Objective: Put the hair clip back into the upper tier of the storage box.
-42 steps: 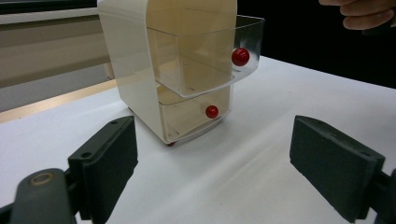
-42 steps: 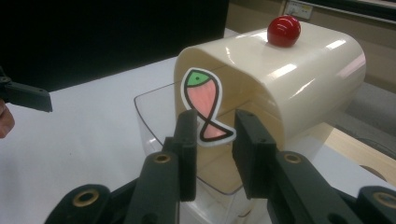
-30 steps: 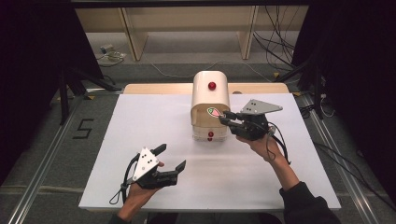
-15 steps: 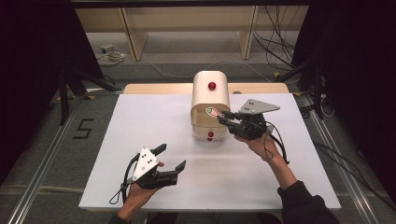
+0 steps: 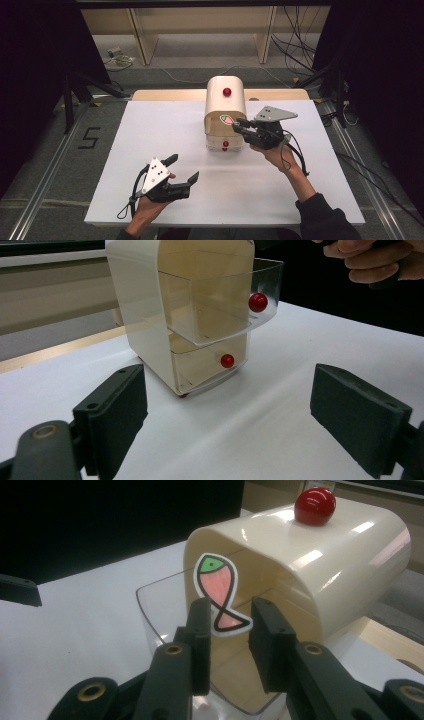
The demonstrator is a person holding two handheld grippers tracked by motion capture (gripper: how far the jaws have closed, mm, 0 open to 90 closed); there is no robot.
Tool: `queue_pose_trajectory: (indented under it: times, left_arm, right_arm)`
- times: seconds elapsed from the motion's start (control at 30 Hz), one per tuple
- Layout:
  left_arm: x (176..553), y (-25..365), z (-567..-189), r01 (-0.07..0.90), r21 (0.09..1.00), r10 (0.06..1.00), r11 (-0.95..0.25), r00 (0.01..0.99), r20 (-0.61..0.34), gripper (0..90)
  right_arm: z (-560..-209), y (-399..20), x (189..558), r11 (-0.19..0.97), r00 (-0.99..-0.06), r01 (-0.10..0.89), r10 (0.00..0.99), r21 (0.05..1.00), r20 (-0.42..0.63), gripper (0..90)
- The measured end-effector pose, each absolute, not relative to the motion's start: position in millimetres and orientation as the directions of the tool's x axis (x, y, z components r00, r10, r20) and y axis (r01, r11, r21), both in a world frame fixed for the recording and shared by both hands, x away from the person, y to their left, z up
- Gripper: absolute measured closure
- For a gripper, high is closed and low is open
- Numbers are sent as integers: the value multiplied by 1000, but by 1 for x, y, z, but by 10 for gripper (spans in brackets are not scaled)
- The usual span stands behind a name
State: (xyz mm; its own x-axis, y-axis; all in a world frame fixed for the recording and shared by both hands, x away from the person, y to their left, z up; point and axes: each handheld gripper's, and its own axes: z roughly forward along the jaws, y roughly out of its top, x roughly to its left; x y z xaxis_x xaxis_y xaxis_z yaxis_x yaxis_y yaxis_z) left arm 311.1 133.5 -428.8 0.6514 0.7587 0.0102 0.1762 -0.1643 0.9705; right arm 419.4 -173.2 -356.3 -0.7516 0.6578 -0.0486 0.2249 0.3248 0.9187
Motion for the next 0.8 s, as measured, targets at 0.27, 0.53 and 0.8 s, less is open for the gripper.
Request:
queue_pose_trajectory:
  times: [0.27, 0.53, 0.8]
  left_arm:
    - [311, 134, -429, 177, 970, 758, -166, 652, 11, 147]
    - [311, 133, -429, 177, 970, 759, -165, 651, 10, 147]
    - [311, 133, -429, 177, 970, 759, -164, 651, 9, 147]
  right_arm:
    - [-359, -171, 422, 330, -749, 234, 661, 915, -47, 717]
    - [-362, -169, 423, 333, -751, 241, 659, 912, -42, 711]
    - [-361, -170, 424, 315, -762, 240, 647, 918, -23, 606]
